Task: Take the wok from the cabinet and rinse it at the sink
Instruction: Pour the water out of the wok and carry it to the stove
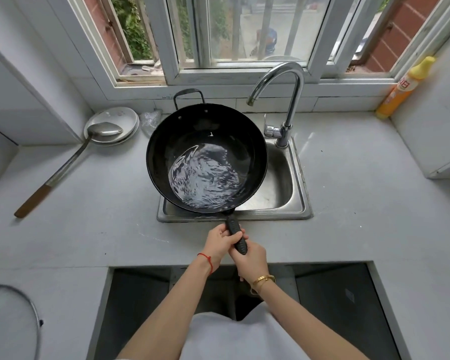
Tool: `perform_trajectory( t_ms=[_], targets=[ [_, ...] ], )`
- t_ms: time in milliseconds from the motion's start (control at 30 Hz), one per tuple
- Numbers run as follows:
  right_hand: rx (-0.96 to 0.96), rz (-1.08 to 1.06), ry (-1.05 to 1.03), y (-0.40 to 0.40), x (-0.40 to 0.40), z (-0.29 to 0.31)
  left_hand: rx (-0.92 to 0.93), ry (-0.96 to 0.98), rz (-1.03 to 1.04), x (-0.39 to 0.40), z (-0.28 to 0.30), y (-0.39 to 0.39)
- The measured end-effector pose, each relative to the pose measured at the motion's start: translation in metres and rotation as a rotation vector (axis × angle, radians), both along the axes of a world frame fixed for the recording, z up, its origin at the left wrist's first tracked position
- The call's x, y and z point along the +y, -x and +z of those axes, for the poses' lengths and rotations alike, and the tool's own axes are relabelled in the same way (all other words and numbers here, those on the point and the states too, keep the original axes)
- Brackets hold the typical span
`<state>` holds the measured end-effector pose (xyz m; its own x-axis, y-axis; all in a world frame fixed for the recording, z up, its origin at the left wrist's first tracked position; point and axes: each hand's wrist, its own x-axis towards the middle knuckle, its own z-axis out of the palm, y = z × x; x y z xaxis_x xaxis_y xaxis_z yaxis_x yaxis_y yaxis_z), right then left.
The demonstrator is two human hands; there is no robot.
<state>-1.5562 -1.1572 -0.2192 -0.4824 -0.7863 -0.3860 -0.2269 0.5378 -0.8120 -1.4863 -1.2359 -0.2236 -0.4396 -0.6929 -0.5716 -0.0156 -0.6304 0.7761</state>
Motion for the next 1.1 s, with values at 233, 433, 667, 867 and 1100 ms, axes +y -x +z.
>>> perform_trajectory(
  t_ms=[233,433,667,867,1100],
  targets=[
    [-0.038,0.036,0.014,-0.001,0.000,0.021,0.013,0.037,0.034,0.000,0.013,-0.005],
    [-0.072,-0.013,-0.004,0.001,0.001,0.033,0.046,0.023,0.026,0.004,0.027,-0.001],
    [-0.068,-0.044,-0.032,0.003,0.001,0.040,0.064,0.001,-0.019,0.007,0.036,0.003],
    [0.015,-0.003,-0.016,0.016,0.008,0.037,0.070,-0.021,-0.027,0.010,0.036,0.013],
    [-0.080,-0.037,0.029,0.018,0.004,0.039,0.020,0.055,0.014,0.008,0.045,0.016]
  ],
)
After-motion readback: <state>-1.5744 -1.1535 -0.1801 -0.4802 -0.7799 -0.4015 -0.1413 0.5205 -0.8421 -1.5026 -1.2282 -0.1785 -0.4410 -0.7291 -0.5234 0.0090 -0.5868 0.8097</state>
